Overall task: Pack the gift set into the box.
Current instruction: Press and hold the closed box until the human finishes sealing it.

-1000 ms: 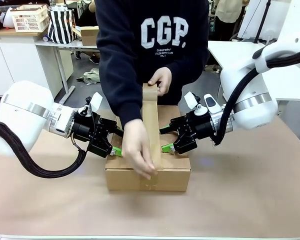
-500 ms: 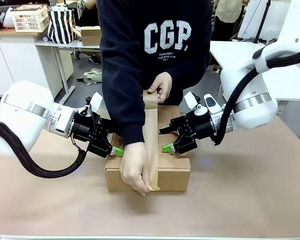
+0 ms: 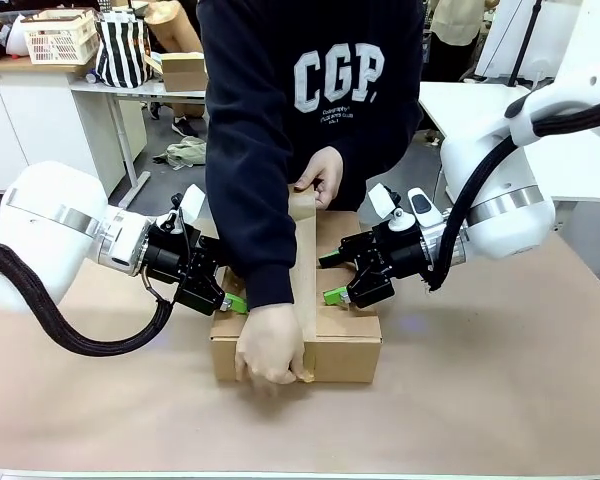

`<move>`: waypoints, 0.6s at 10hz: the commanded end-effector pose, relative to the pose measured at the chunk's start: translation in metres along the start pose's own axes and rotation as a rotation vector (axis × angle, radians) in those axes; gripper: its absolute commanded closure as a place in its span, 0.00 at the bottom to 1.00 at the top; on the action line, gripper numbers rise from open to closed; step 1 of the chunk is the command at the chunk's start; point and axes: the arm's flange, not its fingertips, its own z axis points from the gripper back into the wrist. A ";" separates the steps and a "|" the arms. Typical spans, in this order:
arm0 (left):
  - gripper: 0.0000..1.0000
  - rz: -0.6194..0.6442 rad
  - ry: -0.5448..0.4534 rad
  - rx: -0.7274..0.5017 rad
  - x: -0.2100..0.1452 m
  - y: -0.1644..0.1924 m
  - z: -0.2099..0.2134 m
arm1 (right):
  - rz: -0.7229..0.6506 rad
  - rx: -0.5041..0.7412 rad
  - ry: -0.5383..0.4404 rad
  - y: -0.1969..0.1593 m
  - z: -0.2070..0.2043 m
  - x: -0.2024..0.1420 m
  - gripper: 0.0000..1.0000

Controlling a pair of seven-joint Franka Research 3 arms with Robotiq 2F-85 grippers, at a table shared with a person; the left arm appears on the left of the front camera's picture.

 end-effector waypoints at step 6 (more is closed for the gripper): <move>0.00 0.008 -0.003 -0.001 -0.003 -0.001 0.001 | -0.002 -0.003 0.011 0.000 -0.001 -0.004 0.00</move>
